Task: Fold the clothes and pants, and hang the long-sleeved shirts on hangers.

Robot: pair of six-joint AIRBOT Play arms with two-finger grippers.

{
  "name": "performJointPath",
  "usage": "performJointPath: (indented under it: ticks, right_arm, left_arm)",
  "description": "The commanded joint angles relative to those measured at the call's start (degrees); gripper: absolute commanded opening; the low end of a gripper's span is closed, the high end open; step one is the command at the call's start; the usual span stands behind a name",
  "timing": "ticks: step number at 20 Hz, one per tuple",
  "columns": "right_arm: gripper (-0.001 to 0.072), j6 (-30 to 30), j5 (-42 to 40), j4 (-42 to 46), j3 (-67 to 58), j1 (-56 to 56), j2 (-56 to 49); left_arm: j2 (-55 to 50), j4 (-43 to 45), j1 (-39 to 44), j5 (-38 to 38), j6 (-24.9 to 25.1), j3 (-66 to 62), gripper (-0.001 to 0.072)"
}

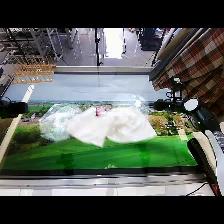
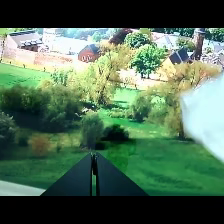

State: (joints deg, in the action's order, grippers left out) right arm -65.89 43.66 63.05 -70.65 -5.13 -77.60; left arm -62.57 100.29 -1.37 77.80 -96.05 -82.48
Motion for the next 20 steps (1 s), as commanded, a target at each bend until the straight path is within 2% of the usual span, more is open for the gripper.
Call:
performJointPath:
  ticks: [1, 13, 16, 17, 19, 20]
  right_arm:
    - [0.0223, 0.0, 0.0, 0.0, 0.0, 0.0, 0.0]
    - [0.0223, 0.0, 0.0, 0.0, -0.1, 0.0, 0.0]
    - [0.0223, 0.0, 0.0, 0.0, 0.0, 0.0, 0.0]
    - [0.0224, -1.3, 0.3, -1.1, 0.0, 0.1, 0.0]
    - [0.0224, -14.0, 6.1, -13.2, -0.1, 0.1, 0.2]
    - [0.0224, -16.7, 7.4, -17.3, -0.1, 0.1, 0.2]
  left_arm:
    - [0.0, 0.0, -0.1, 0.0, 0.0, 0.0, 0.0006]
    - [0.0, 0.0, -0.1, -0.1, 0.0, 0.0, 0.0006]
    - [-0.3, 0.0, -0.1, -5.5, 0.0, 0.0, 0.0007]
    - [-0.7, 0.0, -0.1, -7.8, 0.0, 0.0, 0.0007]
    - [-2.1, -1.9, -0.1, -9.9, 0.0, 0.0, 0.0008]
    - [-2.9, -3.8, 0.0, -9.9, 0.0, 0.0, 0.0008]
